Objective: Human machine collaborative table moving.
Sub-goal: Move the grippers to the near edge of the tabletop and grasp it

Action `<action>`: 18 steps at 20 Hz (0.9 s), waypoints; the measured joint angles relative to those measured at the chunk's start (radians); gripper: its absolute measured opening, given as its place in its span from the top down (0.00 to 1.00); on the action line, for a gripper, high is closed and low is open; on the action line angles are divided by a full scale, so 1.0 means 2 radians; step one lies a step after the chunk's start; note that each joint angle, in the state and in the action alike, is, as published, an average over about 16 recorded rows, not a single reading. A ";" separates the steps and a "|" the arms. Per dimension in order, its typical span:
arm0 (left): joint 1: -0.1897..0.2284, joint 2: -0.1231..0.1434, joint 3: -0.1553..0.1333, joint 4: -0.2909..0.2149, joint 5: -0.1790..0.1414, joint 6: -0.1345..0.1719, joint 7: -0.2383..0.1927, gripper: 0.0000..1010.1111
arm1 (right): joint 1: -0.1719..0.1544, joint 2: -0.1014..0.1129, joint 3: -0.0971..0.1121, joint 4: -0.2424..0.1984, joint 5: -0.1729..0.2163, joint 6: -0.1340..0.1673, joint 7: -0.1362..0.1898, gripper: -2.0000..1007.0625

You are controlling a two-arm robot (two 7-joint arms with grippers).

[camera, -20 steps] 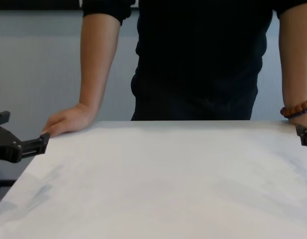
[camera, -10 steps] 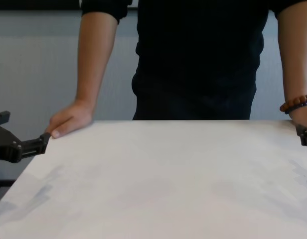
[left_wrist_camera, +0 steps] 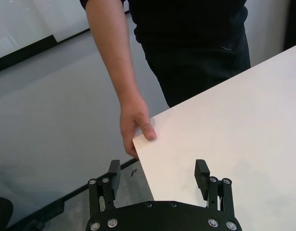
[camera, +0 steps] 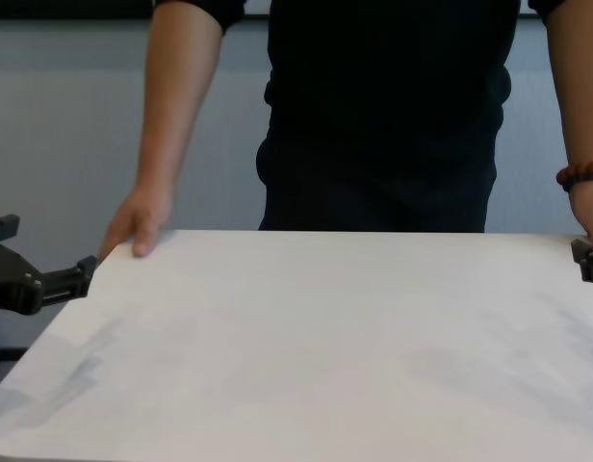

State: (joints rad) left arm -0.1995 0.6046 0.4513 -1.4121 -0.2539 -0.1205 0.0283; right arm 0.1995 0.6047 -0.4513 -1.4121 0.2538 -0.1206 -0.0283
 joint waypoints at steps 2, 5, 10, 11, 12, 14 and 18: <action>0.000 0.000 0.000 0.000 0.000 0.000 0.000 0.01 | 0.000 0.000 0.000 0.000 0.000 0.000 0.000 0.01; 0.000 0.000 0.000 0.000 0.000 0.000 0.000 0.01 | 0.000 0.000 0.000 0.000 0.000 0.000 0.000 0.01; 0.000 0.000 0.000 0.000 0.000 0.000 0.000 0.01 | 0.000 0.000 0.000 0.000 0.000 0.000 0.000 0.01; 0.000 0.000 0.000 0.000 0.000 0.000 0.000 0.01 | 0.000 0.000 0.000 0.000 0.000 0.000 0.000 0.01; 0.000 0.000 0.000 0.000 0.000 0.000 0.000 0.01 | 0.000 0.000 0.000 0.000 0.000 0.000 0.000 0.01; 0.000 0.000 0.000 0.000 0.000 0.000 0.000 0.01 | 0.000 0.000 0.000 0.000 0.000 0.000 0.000 0.01; 0.000 0.000 0.000 0.000 0.000 0.000 0.000 0.01 | 0.000 0.000 0.000 0.000 0.000 0.000 0.000 0.01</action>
State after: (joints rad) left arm -0.1994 0.6046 0.4513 -1.4121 -0.2539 -0.1205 0.0282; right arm 0.1992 0.6047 -0.4512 -1.4124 0.2539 -0.1205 -0.0275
